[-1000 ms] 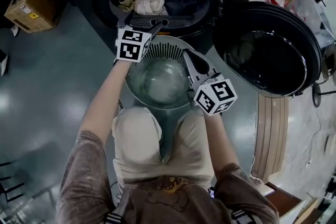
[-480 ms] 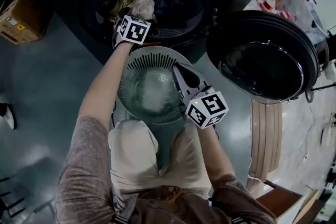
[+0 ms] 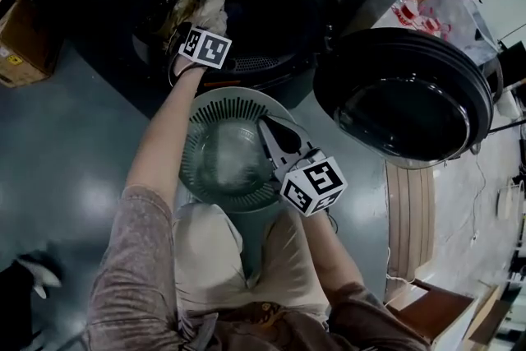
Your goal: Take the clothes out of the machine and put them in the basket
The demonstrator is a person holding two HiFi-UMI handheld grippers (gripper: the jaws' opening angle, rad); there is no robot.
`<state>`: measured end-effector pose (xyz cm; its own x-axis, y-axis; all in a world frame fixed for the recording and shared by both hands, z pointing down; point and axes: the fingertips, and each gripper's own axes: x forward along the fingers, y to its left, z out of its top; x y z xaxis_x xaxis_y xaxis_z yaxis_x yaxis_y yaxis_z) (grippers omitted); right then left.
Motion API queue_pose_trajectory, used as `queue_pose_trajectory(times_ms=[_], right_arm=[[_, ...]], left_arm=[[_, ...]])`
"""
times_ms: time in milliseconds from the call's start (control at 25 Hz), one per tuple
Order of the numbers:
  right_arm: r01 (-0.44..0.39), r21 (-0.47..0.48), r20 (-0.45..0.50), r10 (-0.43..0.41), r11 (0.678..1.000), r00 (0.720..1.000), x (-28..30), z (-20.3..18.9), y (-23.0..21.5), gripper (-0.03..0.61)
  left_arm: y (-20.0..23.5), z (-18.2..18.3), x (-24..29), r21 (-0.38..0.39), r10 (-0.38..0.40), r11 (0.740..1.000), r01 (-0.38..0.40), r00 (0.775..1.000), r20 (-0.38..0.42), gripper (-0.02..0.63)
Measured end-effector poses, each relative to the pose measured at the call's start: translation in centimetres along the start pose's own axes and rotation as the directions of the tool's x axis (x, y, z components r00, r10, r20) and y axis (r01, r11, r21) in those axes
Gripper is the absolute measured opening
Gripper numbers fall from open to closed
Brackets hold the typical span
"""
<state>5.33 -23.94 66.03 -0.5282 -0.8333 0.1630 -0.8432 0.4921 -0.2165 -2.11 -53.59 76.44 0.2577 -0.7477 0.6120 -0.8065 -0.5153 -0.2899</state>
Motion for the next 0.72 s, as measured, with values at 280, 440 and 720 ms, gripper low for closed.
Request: queue_pose_trajectory(times_ms=[280, 440, 720], right_arm=[[0.022, 0.003, 0.002, -0.022, 1.000, 1.000, -0.4, -0.1, -0.9, -0.003], [0.027, 0.007, 0.000, -0.027, 1.000, 1.000, -0.6, -0.3, -1.0, -0.003], [0.031, 0.010, 0.000, -0.031, 0.999, 1.000, -1.5, -0.5, -0.9, -0.003]], left_arm=[[0.6, -0.5, 0.1, 0.087, 0.081, 0.993, -0.078, 0.996, -0.032, 0.294], [0.8, -0.7, -0.2, 0.181, 0.096, 0.979, -0.090, 0.995, -0.022, 0.121], [0.3, 0.1, -3.3, 0.097, 0.035, 0.994, -0.043, 0.996, 0.083, 0.048]])
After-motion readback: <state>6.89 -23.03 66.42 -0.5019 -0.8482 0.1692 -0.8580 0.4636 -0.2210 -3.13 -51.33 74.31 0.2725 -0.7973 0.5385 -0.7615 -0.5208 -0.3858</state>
